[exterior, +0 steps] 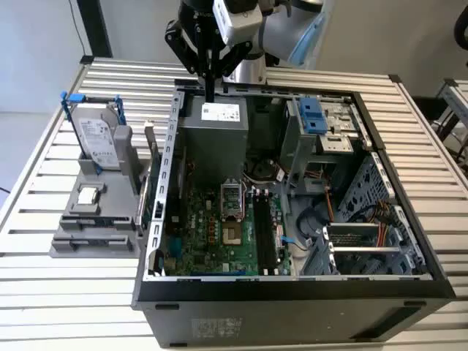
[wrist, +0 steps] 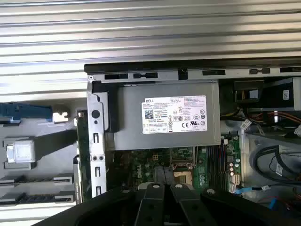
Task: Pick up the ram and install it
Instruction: 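Reach for the ram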
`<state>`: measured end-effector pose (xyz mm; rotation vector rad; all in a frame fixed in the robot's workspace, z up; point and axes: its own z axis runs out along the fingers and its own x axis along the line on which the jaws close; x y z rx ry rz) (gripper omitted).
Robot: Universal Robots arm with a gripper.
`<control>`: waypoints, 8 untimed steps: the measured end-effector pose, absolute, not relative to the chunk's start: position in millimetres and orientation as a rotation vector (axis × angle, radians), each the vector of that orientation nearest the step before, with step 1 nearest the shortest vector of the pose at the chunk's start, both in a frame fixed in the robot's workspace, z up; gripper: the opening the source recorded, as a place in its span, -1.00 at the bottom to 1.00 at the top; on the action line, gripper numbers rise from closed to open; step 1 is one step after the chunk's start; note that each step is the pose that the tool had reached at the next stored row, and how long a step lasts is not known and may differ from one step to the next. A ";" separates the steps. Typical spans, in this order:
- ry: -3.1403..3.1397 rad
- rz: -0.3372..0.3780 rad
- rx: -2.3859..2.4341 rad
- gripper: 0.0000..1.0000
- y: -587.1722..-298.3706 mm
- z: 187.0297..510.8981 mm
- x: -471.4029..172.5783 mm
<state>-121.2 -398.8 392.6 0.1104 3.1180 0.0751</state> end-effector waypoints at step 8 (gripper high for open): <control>3.118 0.075 0.110 -1.00 -398.8 392.6 -121.2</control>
